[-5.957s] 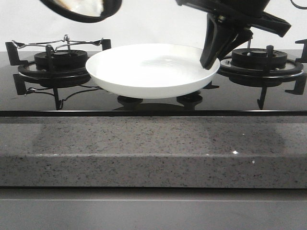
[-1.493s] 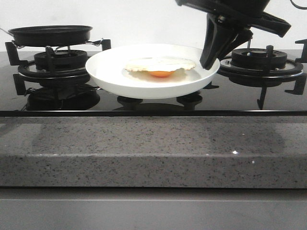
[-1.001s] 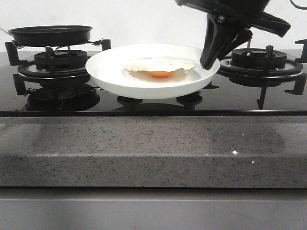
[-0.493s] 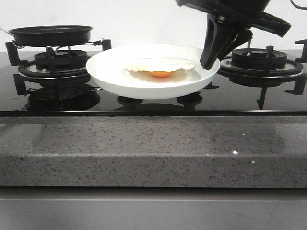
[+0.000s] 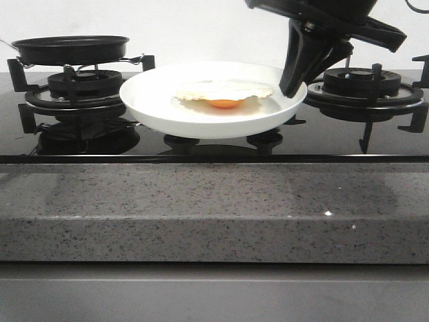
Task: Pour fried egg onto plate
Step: 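Lower the plate between the knobs and open the right gripper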
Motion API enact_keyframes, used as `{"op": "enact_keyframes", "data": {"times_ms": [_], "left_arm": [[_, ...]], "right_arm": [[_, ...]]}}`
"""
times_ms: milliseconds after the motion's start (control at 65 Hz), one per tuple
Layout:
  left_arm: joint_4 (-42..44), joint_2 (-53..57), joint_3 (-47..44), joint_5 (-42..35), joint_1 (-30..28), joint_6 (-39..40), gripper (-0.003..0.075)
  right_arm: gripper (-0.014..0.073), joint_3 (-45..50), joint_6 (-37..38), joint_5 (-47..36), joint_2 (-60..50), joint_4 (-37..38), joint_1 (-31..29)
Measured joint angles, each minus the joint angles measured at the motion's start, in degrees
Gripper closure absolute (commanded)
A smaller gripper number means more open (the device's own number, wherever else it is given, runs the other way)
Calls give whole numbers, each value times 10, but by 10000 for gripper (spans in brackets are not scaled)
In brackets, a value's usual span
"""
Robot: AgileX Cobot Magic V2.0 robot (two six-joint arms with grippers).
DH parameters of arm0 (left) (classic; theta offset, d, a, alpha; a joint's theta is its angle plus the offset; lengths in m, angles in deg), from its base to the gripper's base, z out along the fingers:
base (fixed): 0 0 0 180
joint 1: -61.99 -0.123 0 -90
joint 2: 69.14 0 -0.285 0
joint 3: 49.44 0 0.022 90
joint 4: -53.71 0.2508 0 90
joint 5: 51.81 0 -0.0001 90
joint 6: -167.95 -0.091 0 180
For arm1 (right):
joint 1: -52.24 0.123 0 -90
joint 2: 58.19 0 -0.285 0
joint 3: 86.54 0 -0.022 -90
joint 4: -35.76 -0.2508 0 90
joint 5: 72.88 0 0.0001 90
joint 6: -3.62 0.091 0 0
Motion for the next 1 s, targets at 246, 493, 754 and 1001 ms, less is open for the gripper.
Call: {"op": "enact_keyframes", "data": {"times_ms": [246,493,754,1001], "left_arm": [[0,0,0,-1,0,0,195],[0,0,0,-1,0,0,195],[0,0,0,-4,0,0,195],[0,0,0,-5,0,0,195]], "right_arm": [[663,0,0,0,0,0,0],[663,-10,0,1,2,1,0],[663,-134,6,39,45,19,-16],[663,-270,65,101,148,25,-42]]}}
